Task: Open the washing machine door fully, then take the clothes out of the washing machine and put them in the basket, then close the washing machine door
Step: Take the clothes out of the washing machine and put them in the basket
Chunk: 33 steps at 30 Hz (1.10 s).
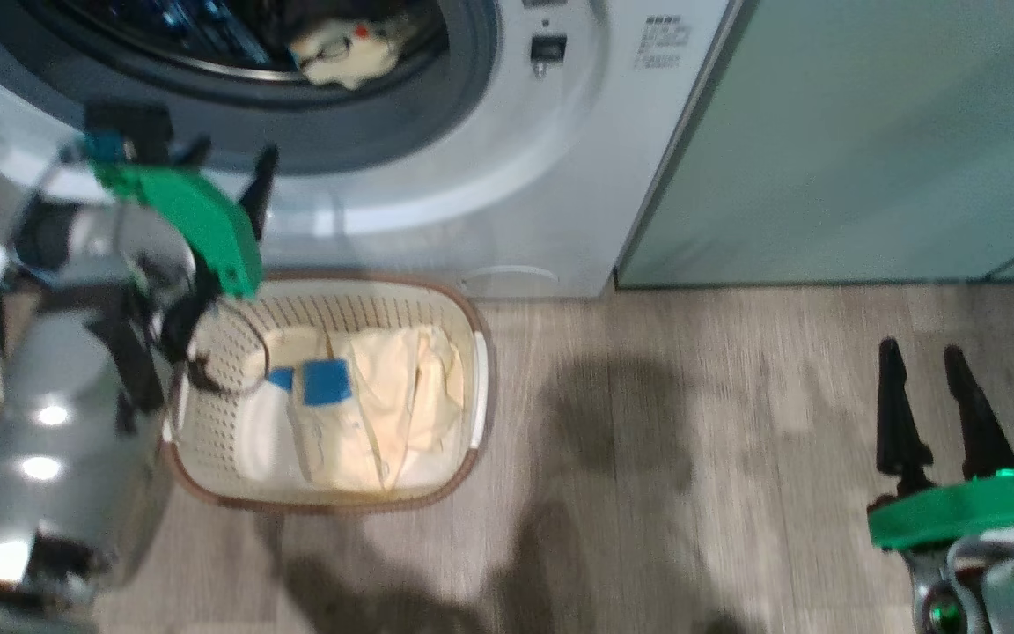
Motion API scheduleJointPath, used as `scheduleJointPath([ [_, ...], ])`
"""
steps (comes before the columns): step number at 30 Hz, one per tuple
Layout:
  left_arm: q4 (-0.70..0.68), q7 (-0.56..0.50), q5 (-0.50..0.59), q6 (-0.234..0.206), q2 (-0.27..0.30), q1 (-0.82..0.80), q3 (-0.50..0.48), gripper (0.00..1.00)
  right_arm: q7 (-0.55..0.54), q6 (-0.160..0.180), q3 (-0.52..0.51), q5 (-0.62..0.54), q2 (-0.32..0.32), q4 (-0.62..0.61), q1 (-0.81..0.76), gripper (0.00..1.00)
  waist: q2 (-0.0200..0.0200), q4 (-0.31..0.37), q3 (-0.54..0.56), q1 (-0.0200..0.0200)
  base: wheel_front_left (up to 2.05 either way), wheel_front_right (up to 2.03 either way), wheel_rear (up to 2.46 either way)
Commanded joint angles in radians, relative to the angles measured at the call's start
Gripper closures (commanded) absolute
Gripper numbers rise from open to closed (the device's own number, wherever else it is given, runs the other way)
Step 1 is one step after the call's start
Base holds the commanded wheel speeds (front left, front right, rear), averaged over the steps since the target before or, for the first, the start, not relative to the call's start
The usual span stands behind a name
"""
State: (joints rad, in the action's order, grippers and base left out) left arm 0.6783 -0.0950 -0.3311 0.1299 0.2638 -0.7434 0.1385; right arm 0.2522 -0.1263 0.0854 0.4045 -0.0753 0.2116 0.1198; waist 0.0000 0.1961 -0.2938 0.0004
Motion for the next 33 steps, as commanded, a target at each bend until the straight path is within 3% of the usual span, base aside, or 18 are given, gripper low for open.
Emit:
scheduleJointPath([
  [1,-0.007,-0.037,-0.016,0.001,0.058,-0.105,-0.014,0.00,0.010,-0.004,0.012,-0.002,0.002,-0.040,0.053,0.00,0.0000,0.016,-0.093,-0.0004,0.00,0.00,0.00],
  [17,0.122,-0.247,-0.057,0.001,0.117,-0.549,0.075,0.00,0.010,-0.004,0.020,0.005,0.019,-0.062,0.182,0.00,0.0000,0.038,-0.323,-0.0004,0.00,0.00,0.00],
  [33,0.283,-0.448,-0.107,0.001,0.108,-0.870,0.162,0.00,0.010,-0.004,0.050,0.033,0.025,-0.068,0.249,0.00,0.0000,0.096,-0.461,-0.0004,0.00,0.00,0.00],
])
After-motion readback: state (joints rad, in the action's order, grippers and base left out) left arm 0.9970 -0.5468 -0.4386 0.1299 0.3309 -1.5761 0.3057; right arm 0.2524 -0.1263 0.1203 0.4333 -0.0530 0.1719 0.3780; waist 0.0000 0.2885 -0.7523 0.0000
